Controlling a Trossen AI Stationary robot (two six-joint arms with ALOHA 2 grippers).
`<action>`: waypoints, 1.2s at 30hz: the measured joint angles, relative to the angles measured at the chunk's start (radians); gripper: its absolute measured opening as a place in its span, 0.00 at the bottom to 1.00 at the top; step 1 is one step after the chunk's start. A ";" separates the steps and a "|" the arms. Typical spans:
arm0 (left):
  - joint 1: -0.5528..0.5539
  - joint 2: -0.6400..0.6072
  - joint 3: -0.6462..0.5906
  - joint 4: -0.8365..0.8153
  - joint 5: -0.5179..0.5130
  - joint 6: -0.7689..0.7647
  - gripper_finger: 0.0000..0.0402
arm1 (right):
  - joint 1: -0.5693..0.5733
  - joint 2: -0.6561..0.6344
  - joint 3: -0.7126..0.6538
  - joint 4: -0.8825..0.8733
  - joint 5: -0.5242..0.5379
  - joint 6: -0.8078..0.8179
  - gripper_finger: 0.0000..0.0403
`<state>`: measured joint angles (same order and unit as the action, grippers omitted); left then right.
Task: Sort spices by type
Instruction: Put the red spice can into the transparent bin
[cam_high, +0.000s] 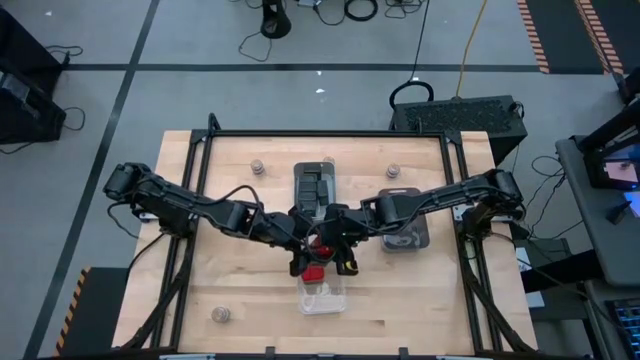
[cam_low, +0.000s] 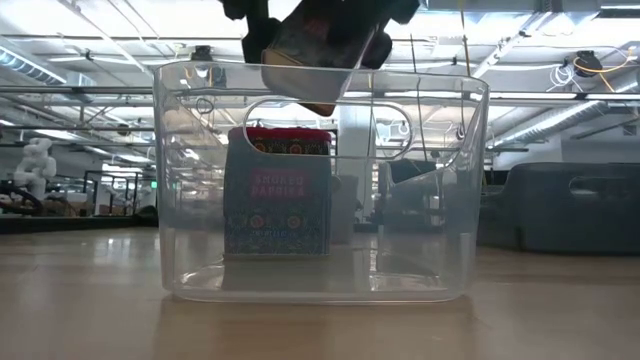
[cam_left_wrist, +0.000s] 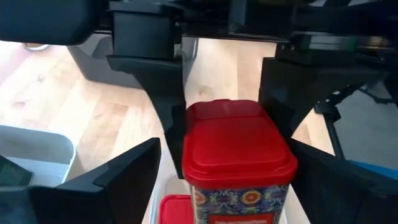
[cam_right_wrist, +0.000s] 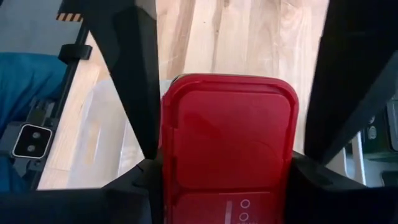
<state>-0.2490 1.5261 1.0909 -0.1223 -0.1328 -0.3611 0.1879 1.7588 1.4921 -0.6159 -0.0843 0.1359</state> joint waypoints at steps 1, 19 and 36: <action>0.001 0.000 0.000 0.000 0.000 0.000 0.81 | 0.000 0.000 0.000 0.000 0.001 0.000 0.47; 0.000 0.000 0.000 0.001 -0.024 0.002 0.61 | -0.005 0.000 0.000 -0.037 0.006 0.032 0.47; 0.001 0.000 0.000 0.001 -0.032 0.002 0.55 | -0.007 0.000 0.000 -0.041 0.002 0.036 0.61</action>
<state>-0.2481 1.5257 1.0908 -0.1215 -0.1650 -0.3588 0.1806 1.7588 1.4925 -0.6569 -0.0820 0.1719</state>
